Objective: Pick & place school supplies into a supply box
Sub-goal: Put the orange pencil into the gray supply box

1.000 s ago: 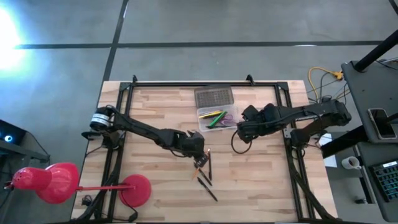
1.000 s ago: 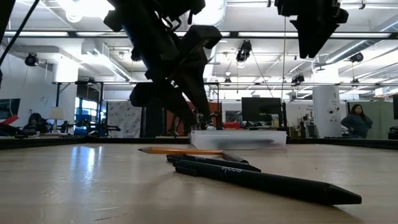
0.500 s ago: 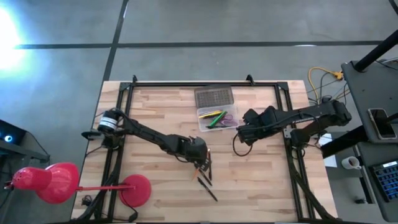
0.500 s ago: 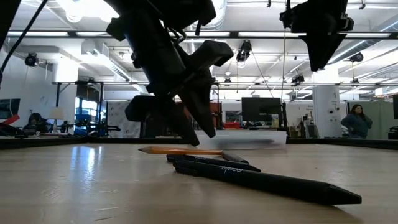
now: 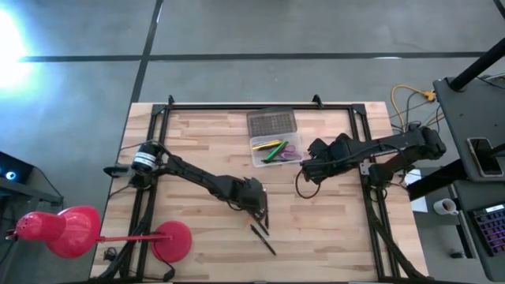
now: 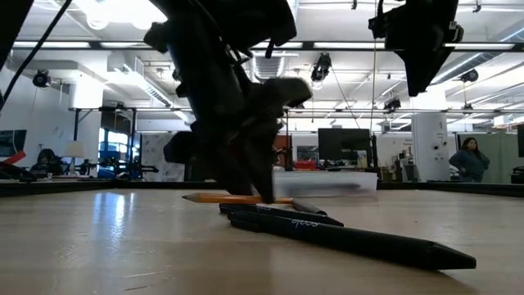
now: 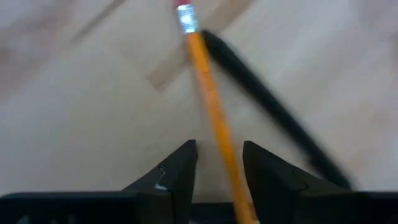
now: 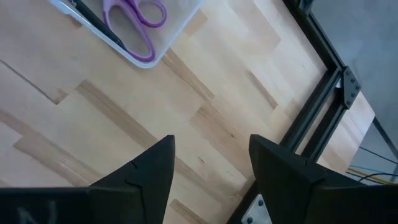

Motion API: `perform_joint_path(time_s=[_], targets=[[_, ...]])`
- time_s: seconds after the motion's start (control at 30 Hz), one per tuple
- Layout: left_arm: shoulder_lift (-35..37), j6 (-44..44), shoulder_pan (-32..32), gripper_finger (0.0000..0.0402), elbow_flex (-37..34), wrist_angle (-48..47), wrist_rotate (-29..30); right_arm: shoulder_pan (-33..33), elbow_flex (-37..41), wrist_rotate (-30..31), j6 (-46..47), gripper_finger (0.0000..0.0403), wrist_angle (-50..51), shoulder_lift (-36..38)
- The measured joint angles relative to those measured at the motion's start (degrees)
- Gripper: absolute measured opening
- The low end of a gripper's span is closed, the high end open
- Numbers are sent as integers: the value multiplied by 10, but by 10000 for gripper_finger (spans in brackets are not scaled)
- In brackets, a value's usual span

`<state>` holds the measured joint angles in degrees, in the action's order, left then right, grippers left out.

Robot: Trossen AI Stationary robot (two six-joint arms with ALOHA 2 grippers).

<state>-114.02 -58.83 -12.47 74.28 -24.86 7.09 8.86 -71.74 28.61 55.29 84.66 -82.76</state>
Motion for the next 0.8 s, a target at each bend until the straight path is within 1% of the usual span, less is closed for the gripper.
perform_joint_path(time_s=[0.1,0.2,0.23,0.3,0.4,0.53,0.7,0.8], targets=[[-1,63,1,85,22,-95,49,0,2,1,0,198,-1,0],[-3,114,11,45,37,-167,96,0,4,4,0,198,-2,0],[-3,125,19,32,36,-188,102,0,5,6,0,198,-2,0],[-3,150,33,12,34,-199,104,0,6,9,0,198,-1,0],[0,181,52,7,26,-212,96,0,6,10,2,198,0,0],[16,217,63,3,30,-212,82,1,6,10,19,198,2,4],[69,263,75,1,72,-186,83,14,7,19,61,196,4,35],[85,310,84,1,110,-167,84,26,9,33,97,190,6,67]])
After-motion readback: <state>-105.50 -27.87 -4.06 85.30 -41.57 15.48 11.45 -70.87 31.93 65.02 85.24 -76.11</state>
